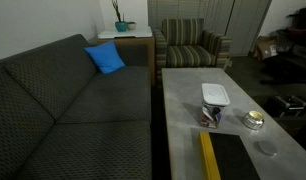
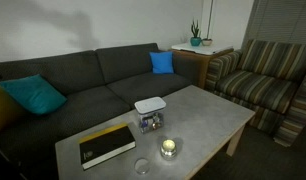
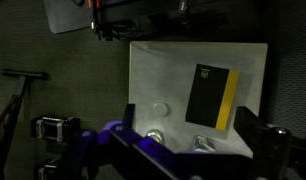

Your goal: Remove the white lid from the clear container

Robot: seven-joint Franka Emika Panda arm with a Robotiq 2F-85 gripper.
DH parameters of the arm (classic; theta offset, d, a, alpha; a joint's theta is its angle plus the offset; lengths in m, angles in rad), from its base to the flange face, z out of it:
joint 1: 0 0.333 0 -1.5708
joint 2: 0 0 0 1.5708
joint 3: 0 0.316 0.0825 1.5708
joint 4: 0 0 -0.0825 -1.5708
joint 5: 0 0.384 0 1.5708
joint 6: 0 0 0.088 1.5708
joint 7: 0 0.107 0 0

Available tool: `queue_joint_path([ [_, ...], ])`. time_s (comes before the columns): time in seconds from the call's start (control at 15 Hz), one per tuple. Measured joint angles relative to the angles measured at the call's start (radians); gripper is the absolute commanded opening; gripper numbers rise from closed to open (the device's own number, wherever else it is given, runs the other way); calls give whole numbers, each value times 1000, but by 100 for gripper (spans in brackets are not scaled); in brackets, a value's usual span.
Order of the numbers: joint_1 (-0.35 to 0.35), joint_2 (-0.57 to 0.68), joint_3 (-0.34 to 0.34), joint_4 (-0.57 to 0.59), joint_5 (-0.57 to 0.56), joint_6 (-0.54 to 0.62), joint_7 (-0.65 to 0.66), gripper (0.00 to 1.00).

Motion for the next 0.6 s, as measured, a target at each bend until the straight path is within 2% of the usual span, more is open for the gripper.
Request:
queue_joint_path([
  [0.33, 4, 16, -6, 0, -10, 20, 20, 100],
  [0.6, 4, 112, -18, 10, -16, 35, 26, 100],
])
